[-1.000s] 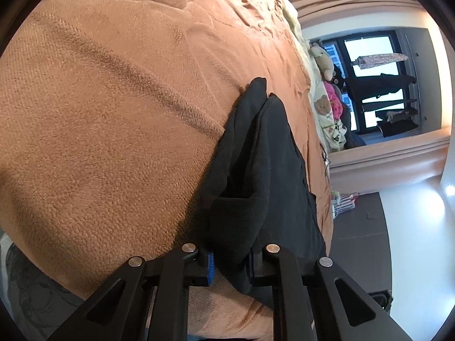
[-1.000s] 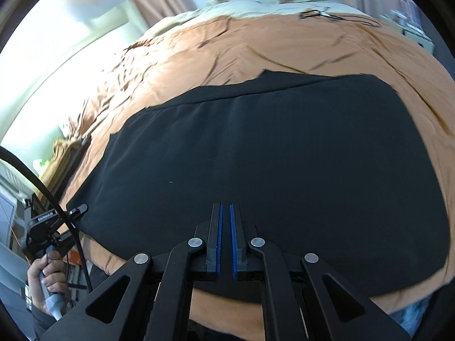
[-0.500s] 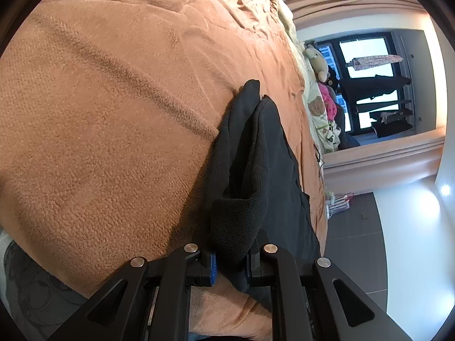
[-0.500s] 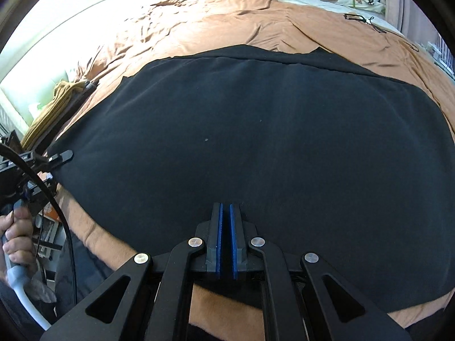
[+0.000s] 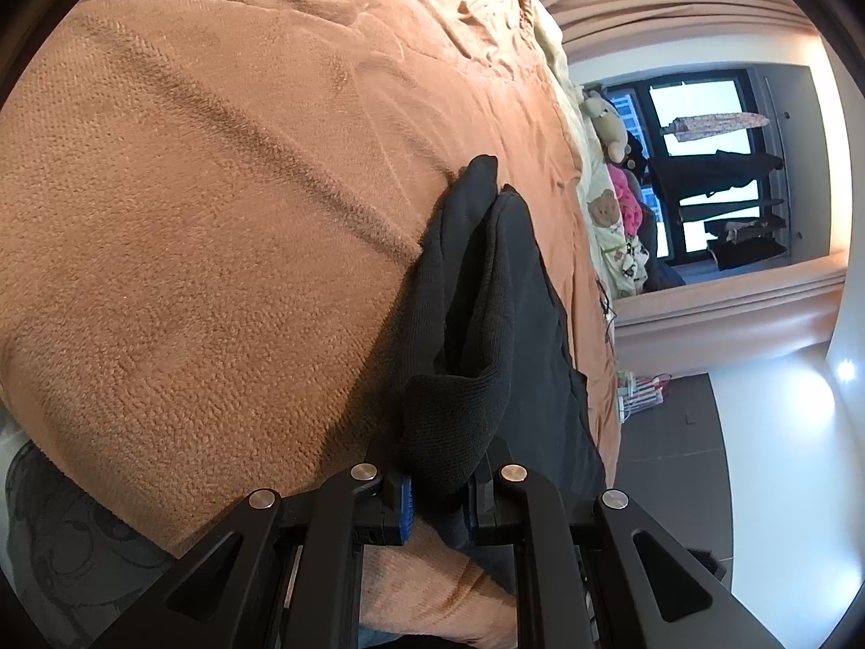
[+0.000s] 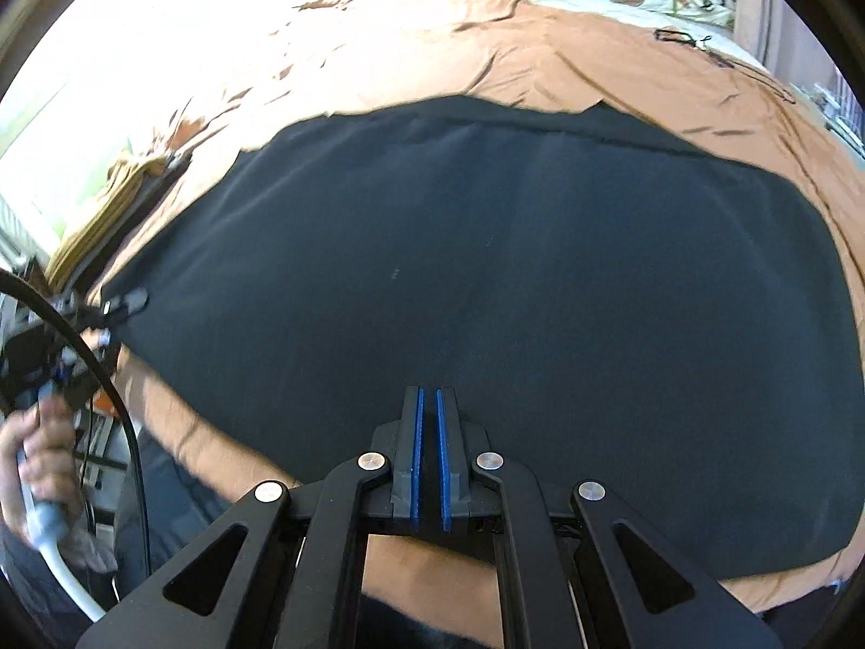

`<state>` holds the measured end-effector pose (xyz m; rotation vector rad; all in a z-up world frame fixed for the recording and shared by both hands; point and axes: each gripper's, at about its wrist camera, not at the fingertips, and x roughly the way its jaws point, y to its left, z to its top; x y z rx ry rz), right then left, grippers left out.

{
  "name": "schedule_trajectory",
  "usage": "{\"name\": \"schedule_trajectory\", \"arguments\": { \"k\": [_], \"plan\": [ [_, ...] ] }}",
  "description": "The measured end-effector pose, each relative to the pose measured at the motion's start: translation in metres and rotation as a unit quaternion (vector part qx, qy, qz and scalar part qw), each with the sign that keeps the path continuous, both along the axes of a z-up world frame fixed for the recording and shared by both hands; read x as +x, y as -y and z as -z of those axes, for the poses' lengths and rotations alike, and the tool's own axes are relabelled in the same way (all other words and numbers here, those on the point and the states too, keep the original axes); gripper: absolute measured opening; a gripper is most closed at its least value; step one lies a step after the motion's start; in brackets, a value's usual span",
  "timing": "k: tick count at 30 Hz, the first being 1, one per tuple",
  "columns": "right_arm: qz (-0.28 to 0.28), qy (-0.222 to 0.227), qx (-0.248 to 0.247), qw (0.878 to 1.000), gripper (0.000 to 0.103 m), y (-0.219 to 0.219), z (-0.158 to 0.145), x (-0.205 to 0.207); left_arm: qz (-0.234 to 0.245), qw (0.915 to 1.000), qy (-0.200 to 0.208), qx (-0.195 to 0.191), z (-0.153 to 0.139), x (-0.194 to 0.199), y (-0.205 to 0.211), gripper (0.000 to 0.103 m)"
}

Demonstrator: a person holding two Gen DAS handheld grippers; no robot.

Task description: Fold small clothes

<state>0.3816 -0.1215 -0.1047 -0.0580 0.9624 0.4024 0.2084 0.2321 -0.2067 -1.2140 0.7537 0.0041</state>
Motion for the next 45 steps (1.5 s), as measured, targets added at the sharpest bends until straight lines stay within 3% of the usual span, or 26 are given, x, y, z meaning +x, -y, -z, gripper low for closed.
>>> {"name": "schedule_trajectory", "arguments": {
  "k": [8,22,45],
  "plan": [
    [0.015,-0.025,-0.021,0.999,0.002,-0.012,0.019,0.037,-0.019,0.9997,-0.012,-0.013,0.003,-0.003,0.001,0.014],
    [0.024,-0.029,-0.042,0.998,0.002,-0.043,0.031,0.114,-0.040,0.9982,-0.032,-0.030,0.008,-0.004,0.000,0.014],
    [0.066,-0.032,-0.059,0.996,0.001,-0.065,0.042,0.240,-0.032,0.9984,-0.018,-0.043,0.015,-0.004,-0.008,0.014]
  ]
}}
